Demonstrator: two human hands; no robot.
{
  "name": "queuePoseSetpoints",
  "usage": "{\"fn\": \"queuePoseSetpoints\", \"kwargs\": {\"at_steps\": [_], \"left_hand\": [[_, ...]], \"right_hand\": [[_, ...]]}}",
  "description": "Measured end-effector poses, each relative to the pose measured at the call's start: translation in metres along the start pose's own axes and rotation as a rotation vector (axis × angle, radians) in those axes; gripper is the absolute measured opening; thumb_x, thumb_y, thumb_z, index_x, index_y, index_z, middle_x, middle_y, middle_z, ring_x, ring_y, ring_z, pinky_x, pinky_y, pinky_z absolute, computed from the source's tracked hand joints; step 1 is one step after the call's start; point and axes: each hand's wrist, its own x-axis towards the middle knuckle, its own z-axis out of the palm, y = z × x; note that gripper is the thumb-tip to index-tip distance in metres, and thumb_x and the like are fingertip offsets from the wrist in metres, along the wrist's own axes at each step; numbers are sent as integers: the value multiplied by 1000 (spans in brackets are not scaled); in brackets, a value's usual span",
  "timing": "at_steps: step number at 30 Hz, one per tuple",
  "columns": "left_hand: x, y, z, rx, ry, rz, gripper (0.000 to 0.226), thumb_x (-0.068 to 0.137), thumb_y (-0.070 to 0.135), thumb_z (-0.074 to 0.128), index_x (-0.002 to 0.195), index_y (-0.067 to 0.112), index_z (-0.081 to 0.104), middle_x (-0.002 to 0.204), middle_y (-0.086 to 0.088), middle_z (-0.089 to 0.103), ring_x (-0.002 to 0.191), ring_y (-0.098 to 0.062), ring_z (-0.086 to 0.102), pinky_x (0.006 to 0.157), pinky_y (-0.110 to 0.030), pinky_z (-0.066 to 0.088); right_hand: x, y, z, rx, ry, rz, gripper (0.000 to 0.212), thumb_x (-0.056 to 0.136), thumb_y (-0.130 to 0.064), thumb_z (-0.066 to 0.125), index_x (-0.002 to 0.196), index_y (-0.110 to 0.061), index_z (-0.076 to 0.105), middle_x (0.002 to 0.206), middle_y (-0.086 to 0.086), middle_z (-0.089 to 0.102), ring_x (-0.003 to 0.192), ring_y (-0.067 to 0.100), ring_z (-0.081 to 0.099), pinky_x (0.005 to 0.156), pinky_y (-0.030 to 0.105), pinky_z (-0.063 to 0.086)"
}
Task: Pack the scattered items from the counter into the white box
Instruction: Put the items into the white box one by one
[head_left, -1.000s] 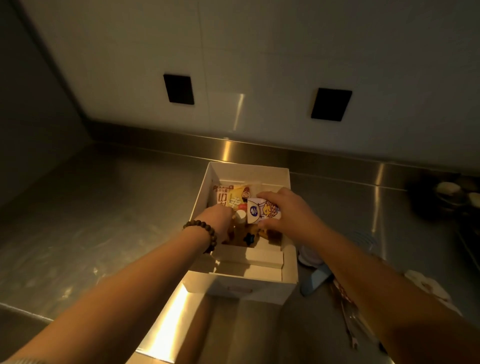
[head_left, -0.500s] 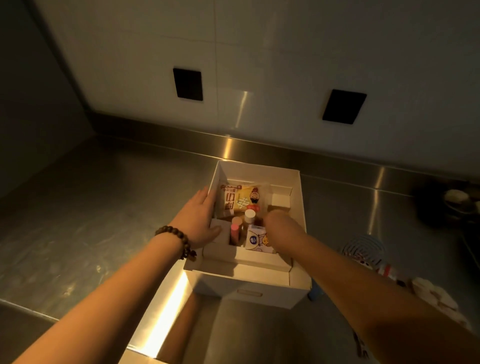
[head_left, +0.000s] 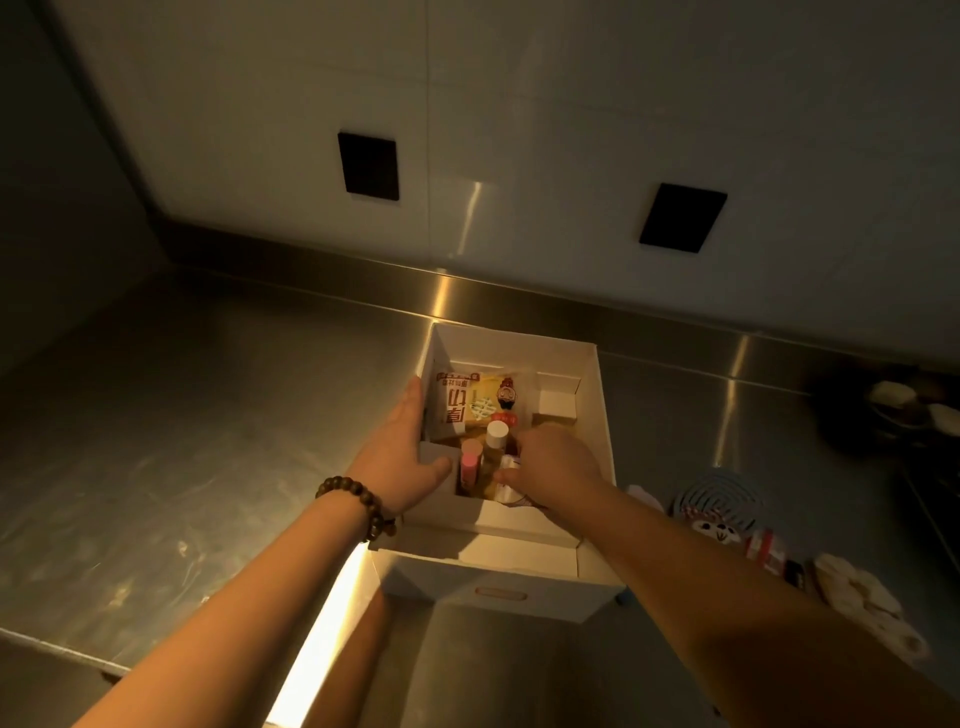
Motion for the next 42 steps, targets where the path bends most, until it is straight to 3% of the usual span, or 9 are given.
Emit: {"fn": "queuePoseSetpoints", "kwargs": {"at_steps": [5,11,14,16,18,23,31,38,42], "left_hand": [[-1,0,-2,-20,17,9,101,76,32,68,144,37,-7,148,4,28,115,-7,45,69,-10,39],[-3,2,-3,36,14,40,98,78,33,67,145,33,-4,150,2,24,125,-16,41,81,-21,45],[-4,10,-8,289,8,122,95,80,40,61,146,24,-6,156,0,1,142,-17,5,114,-37,12],[-3,25,-7,325,4,214,92,82,41,59,147,23,-3,156,1,-1,142,-15,0,115,-37,3],[-1,48,-1,279,-12,268,87,84,41,58,147,23,2,156,2,3,142,-16,6,115,-39,10],[-4,120,44,207,-34,334,78,87,37,56,147,23,9,155,2,11,141,-15,11,108,-28,11],[-30,207,157,175,-108,451,68,85,29,58,143,17,26,146,-4,33,132,-18,32,101,-19,19],[-33,208,227,384,-330,210,69,83,33,60,142,14,29,145,-9,32,129,-28,35,108,-35,29],[-33,204,240,406,-300,133,55,83,27,59,134,13,42,136,-9,44,123,-26,40,102,-31,31]], "right_hand": [[8,-3,-4,126,-147,109,49,76,-40,73,119,-20,58,106,4,63,98,23,61,92,38,50],[-9,4,-23,173,-131,84,38,81,-24,70,115,-13,58,109,5,63,100,21,61,92,36,50],[-29,14,-47,338,-30,-4,27,86,-24,65,112,-20,61,102,-3,62,88,9,59,76,23,50],[-45,31,-63,445,83,-28,25,87,-23,64,111,-23,62,99,-9,57,84,1,55,66,12,40],[-60,58,-76,436,173,-36,25,86,-24,64,110,-23,63,99,-12,54,85,-2,52,69,10,38],[-95,159,-93,393,239,115,25,84,-18,68,106,-8,68,105,8,67,96,19,62,82,24,44],[-159,316,-76,382,155,325,30,84,-24,68,112,-14,66,114,9,66,101,20,61,89,31,46],[-183,362,-45,258,-218,199,83,72,-42,76,142,-28,34,149,5,28,131,25,35,104,33,34],[-181,365,-18,149,-239,99,79,79,-33,71,145,-27,28,155,10,13,140,32,20,113,39,25]]}}
